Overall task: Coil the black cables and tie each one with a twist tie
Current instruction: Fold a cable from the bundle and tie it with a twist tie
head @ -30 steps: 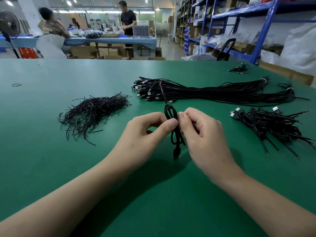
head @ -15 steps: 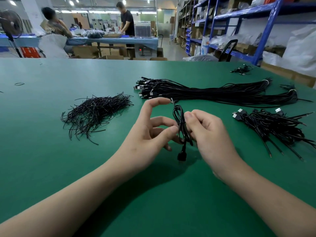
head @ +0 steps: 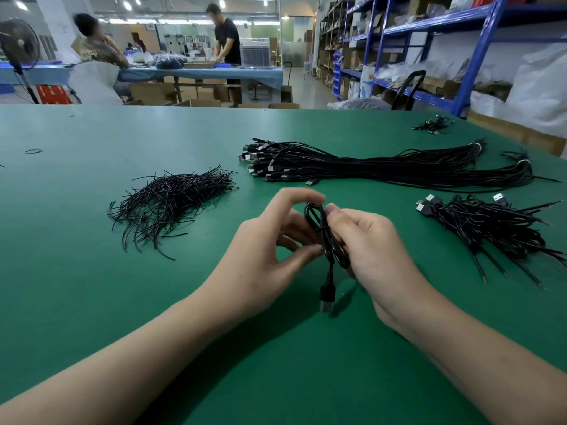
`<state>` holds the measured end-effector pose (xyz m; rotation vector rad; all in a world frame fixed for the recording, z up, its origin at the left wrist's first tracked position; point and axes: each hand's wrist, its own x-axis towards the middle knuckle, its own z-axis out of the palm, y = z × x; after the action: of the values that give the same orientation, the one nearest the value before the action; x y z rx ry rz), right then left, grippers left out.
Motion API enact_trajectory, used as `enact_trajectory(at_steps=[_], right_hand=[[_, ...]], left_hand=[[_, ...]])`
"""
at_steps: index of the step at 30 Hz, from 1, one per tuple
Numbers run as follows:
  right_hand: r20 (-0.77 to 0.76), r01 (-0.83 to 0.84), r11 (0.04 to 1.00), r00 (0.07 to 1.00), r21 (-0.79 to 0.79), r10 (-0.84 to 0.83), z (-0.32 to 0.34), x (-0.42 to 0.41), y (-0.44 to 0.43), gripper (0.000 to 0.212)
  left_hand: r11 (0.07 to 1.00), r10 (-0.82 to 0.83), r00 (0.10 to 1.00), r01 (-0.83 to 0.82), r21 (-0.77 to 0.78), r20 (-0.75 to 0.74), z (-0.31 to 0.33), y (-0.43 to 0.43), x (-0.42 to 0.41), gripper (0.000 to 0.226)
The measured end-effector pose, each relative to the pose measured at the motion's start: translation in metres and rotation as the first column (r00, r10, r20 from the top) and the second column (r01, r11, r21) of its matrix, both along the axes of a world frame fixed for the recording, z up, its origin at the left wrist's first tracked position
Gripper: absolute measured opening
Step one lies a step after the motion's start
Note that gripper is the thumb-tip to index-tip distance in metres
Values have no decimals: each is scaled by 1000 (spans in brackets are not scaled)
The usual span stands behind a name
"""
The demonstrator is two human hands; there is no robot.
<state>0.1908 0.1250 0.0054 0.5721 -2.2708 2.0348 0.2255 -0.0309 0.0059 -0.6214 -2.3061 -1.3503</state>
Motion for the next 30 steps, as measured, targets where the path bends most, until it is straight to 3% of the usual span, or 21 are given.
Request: enact_trajectory(at_steps=[4, 8, 12, 15, 21, 23, 25, 27, 28, 30], right_hand=[[24, -14, 1000, 1000, -13, 15, -4, -1, -1, 50], [-140, 40, 997, 990, 69, -30, -1, 2, -2, 50], [-394, 202, 963, 912, 180, -118, 2, 7, 1, 47], [-496, 258, 942, 859, 216, -122, 5, 9, 2, 47], [-591, 268, 926, 804, 266, -63, 8, 12, 5, 45], [-511, 218, 946, 857, 240, -68, 5, 9, 4, 46], [-400, 193, 968, 909, 162, -114, 4, 4, 6, 47], [-310, 197, 975, 938, 100, -157, 4, 0, 7, 49], [-254, 184, 980, 954, 76, -160, 3, -2, 7, 50], [-120, 129, 991, 985, 29, -125, 0, -3, 3, 53]], left_hand=[[991, 128, 991, -128, 27, -22, 3, -1, 2, 27], [986, 151, 984, -157, 63, 94, 1, 1, 0, 15], [989, 27, 972, -60, 132, 234, 3, 2, 0, 31], [958, -113, 925, 4, 287, 364, 6, 5, 2, 42], [813, -435, 704, 39, 581, 561, 11, 4, 3, 35], [814, -409, 724, 13, 581, 556, 8, 4, 1, 35], [882, -213, 845, -51, 468, 491, 3, 5, -2, 24], [962, 96, 963, -155, 227, 251, -1, 2, -3, 8], [973, 211, 974, -217, 81, 85, -3, 0, -3, 20], [940, 277, 943, -306, -151, -186, -2, -3, -5, 38]])
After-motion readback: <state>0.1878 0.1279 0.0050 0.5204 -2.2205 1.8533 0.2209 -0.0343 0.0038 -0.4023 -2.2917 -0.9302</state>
